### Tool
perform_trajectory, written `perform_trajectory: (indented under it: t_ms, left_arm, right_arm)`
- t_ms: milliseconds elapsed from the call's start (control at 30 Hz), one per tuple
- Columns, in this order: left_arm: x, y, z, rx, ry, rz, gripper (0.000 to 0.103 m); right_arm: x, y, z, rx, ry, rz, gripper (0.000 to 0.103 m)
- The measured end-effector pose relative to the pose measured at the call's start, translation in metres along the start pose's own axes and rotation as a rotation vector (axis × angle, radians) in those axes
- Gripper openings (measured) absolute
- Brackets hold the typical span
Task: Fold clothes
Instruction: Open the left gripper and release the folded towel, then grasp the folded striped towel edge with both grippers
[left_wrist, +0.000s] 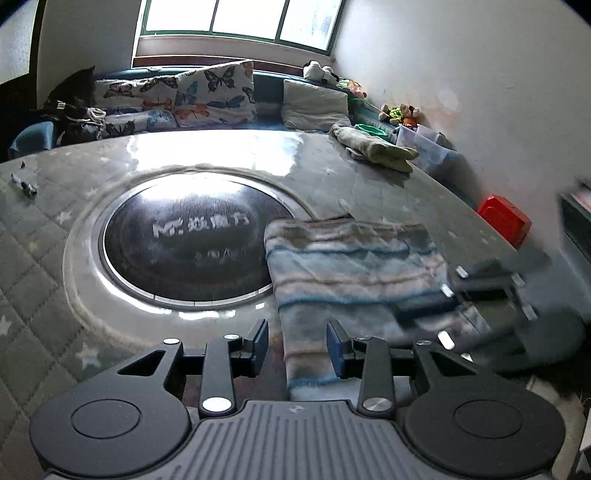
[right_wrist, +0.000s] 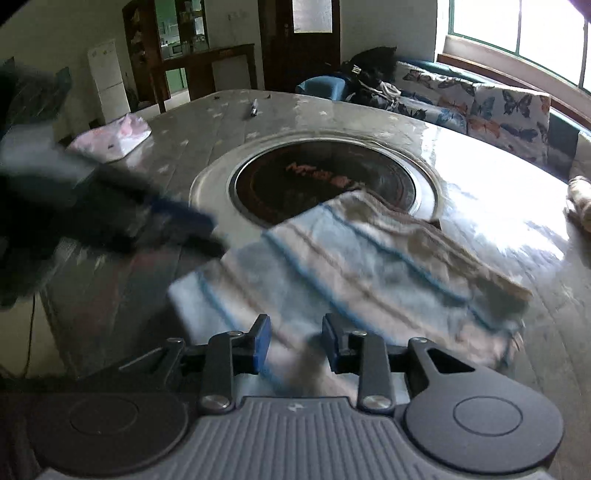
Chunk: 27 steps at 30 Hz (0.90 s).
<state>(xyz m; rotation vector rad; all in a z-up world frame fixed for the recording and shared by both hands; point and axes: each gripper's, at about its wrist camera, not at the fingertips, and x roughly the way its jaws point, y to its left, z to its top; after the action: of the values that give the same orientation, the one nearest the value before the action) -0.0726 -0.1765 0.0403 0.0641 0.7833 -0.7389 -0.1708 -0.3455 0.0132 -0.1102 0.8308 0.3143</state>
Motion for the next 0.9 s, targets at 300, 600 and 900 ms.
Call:
perform_trajectory:
  t_ms: [300, 600, 900]
  left_arm:
    - [0.028, 0.005, 0.016, -0.030, 0.026, 0.041, 0.045]
    - [0.040, 0.007, 0.014, -0.087, 0.045, 0.046, 0.053]
    - [0.044, 0.004, 0.013, -0.093, 0.058, 0.028, 0.053]
  right_arm:
    - [-0.034, -0.014, -0.033, 0.156, -0.064, -0.018, 0.035]
    - [-0.046, -0.066, -0.047, 0.423, -0.145, -0.171, 0.051]
    - [-0.028, -0.081, -0.061, 0.602, -0.188, -0.185, 0.057]
